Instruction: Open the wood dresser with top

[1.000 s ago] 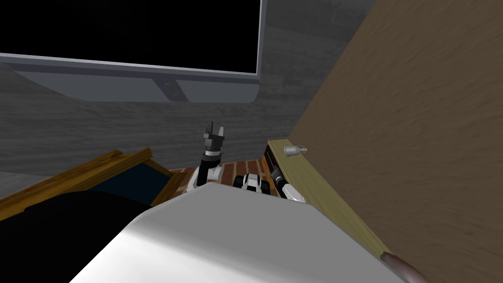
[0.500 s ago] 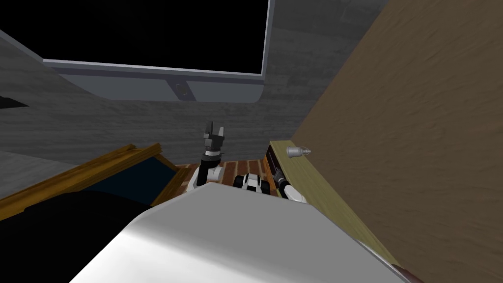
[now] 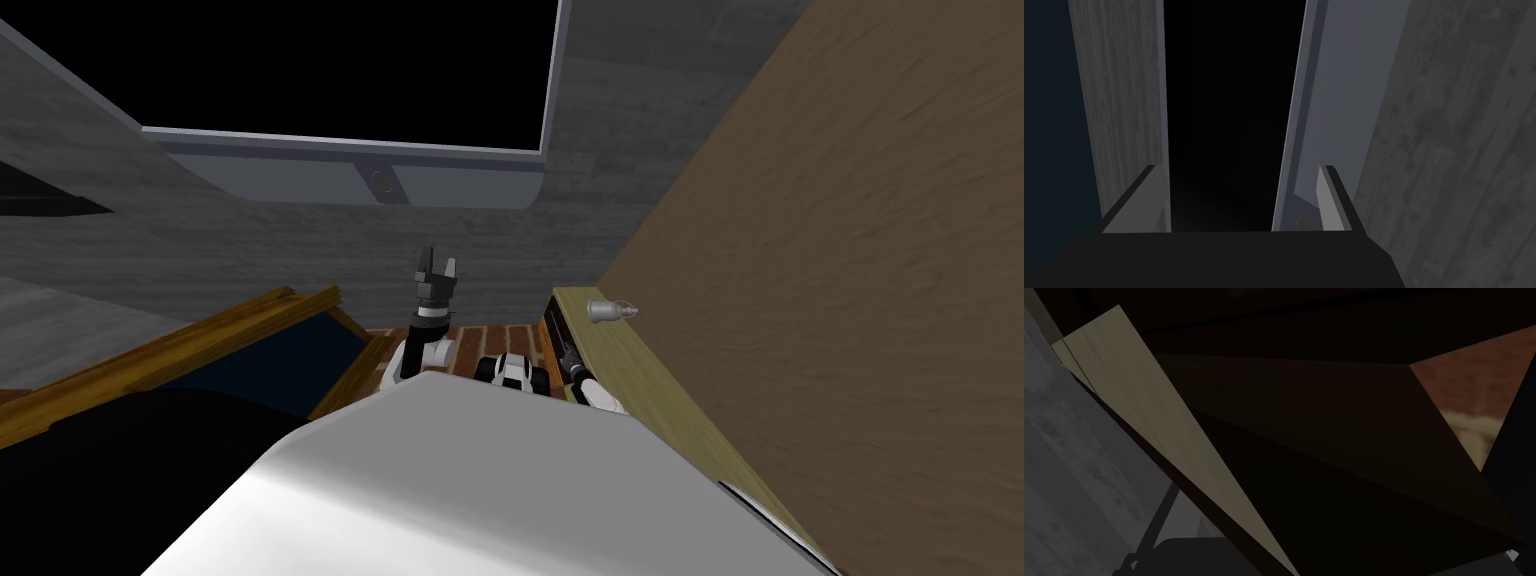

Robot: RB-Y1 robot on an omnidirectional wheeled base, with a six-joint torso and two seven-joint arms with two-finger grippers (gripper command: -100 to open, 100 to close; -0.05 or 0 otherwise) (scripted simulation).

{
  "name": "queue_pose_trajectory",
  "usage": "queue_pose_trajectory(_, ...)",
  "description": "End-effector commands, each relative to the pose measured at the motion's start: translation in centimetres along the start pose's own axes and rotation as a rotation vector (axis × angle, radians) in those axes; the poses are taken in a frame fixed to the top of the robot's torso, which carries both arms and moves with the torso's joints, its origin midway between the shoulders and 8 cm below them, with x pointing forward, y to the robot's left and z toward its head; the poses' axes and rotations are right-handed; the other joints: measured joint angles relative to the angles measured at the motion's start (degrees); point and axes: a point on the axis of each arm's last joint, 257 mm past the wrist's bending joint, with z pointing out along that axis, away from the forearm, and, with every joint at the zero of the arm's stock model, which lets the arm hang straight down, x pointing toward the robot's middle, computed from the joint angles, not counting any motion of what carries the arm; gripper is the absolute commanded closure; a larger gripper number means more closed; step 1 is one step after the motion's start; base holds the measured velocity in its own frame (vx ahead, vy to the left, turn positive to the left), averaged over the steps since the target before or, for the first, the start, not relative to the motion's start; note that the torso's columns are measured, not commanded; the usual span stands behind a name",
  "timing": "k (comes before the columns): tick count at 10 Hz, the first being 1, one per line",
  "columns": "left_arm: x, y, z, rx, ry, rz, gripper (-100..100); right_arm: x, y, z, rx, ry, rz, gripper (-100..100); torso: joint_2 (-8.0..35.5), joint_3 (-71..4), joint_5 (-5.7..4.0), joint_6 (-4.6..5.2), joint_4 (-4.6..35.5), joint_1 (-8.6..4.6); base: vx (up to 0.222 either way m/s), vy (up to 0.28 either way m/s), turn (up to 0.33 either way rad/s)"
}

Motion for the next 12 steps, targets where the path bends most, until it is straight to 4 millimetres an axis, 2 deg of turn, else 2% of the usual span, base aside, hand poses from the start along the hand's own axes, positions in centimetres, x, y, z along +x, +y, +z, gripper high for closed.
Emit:
queue_pose_trajectory(1, 0.0, 0.0, 0.0, 0.000, 0.000, 0.000, 0, 1.4, 0.0, 0.2, -0.002, 0.022, -0.076, -100, 0.0, 0.0, 0.00, 0.00, 0.0, 0.00, -0.021, -0.003, 0.033)
queue_pose_trajectory(7, 0.0, 0.0, 0.0, 0.000, 0.000, 0.000, 0, 3.2, 0.2, 0.2, -0.007, 0.051, -0.193, -100, -0.1, 0.0, 0.00, 0.06, 0.0, -0.09, -0.017, 0.001, 0.045)
queue_pose_trajectory(8, 0.0, 0.0, 0.0, 0.000, 0.000, 0.000, 0, 2.7, 0.2, 0.4, -0.006, 0.043, -0.182, -100, -0.1, 0.0, -0.02, 0.05, 0.0, -0.14, -0.013, 0.000, 0.013)
queue_pose_trajectory(10, 0.0, 0.0, 0.0, 0.000, 0.000, 0.000, 0, 1.3, 1.9, 0.4, -0.005, 0.052, -0.177, -100, -0.3, -0.2, -0.03, 0.00, -0.1, -0.08, 0.091, -0.044, 0.047)
queue_pose_trajectory(11, 0.0, 0.0, 0.0, 0.000, 0.000, 0.000, 0, 1.6, 1.6, 0.4, -0.007, 0.048, -0.173, -100, -0.3, -0.2, -0.04, 0.00, -0.1, -0.17, 0.052, -0.040, 0.014)
queue_pose_trajectory(12, 0.0, 0.0, 0.0, 0.000, 0.000, 0.000, 0, 2.4, 0.6, 0.4, -0.005, 0.045, -0.180, 100, -0.1, 0.0, -0.02, 0.01, 0.0, -0.03, -0.041, 0.042, -0.046)
